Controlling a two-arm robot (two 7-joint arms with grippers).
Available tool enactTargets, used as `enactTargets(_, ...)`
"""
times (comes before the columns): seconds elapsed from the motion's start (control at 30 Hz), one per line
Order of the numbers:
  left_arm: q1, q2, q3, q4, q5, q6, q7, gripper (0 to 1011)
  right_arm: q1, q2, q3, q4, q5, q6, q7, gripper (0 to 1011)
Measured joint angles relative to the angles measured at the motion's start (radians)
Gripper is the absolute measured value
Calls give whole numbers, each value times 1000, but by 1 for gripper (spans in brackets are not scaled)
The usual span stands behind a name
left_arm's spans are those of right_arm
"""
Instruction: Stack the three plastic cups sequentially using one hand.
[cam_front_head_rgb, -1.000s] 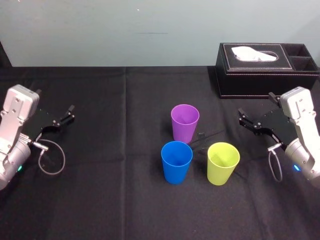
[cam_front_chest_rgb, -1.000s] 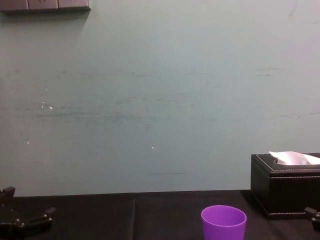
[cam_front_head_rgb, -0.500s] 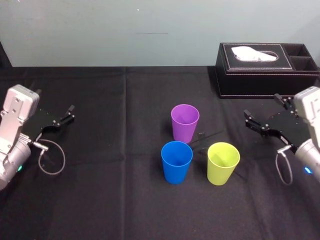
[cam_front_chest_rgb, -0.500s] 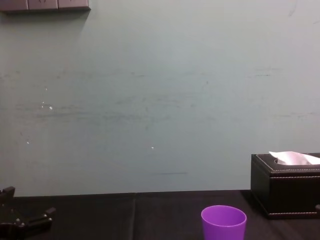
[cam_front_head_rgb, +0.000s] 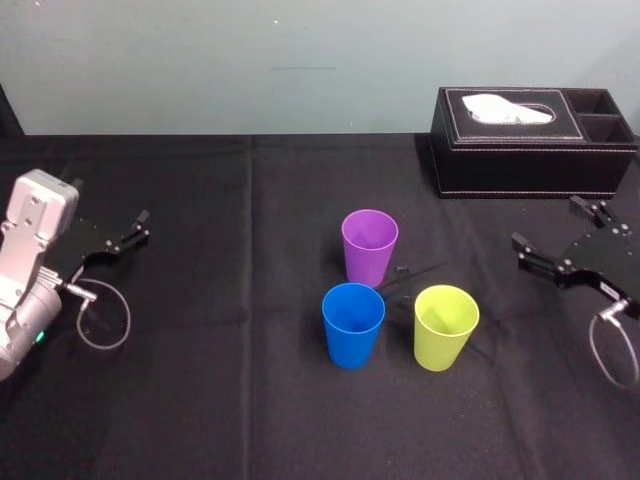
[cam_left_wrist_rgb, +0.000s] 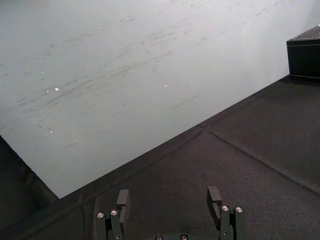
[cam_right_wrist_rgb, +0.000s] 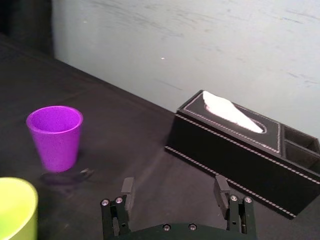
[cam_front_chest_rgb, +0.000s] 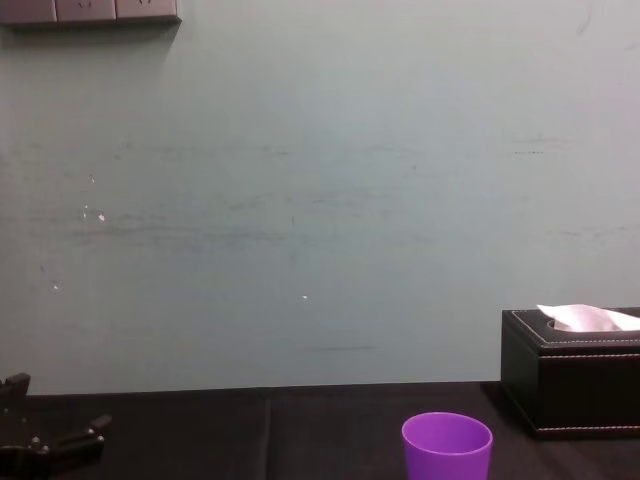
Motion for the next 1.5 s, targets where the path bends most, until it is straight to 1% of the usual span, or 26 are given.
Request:
enactTargets(0.2, 0, 0, 0, 0, 0, 0, 0, 1011, -67, 41, 39, -55, 34, -18, 56, 1003)
enactTargets(0.23, 0, 0, 0, 0, 0, 0, 0, 1011, -81, 52, 47, -67, 41, -24, 77, 1003)
enactTargets(0.43, 0, 0, 0, 0, 0, 0, 0, 1011, -126, 93, 66, -95, 69, -45, 173, 1002)
enactTargets(0.57, 0, 0, 0, 0, 0, 0, 0, 1011, -149, 107, 76, -109, 81, -50, 209, 1003)
enactTargets(0.67, 0, 0, 0, 0, 0, 0, 0, 1011, -177, 120, 93, -124, 98, -57, 247, 1003)
enactTargets(0.77, 0, 0, 0, 0, 0, 0, 0, 1011, -199, 126, 103, -133, 111, -63, 273, 1003)
enactTargets(0.93, 0, 0, 0, 0, 0, 0, 0, 1011, -217, 126, 107, -137, 115, -65, 305, 1003)
enactTargets(1.1, 0, 0, 0, 0, 0, 0, 0, 1011, -219, 112, 95, -130, 106, -59, 325, 1003)
enactTargets(1.23, 0, 0, 0, 0, 0, 0, 0, 1011, -208, 91, 73, -115, 80, -45, 335, 1003)
enactTargets(1.33, 0, 0, 0, 0, 0, 0, 0, 1011, -201, 80, 65, -108, 65, -40, 338, 1002)
enactTargets(1.43, 0, 0, 0, 0, 0, 0, 0, 1011, -191, 63, 49, -97, 35, -33, 340, 1003)
enactTargets(1.5, 0, 0, 0, 0, 0, 0, 0, 1011, -186, 56, 43, -92, 25, -31, 341, 1003)
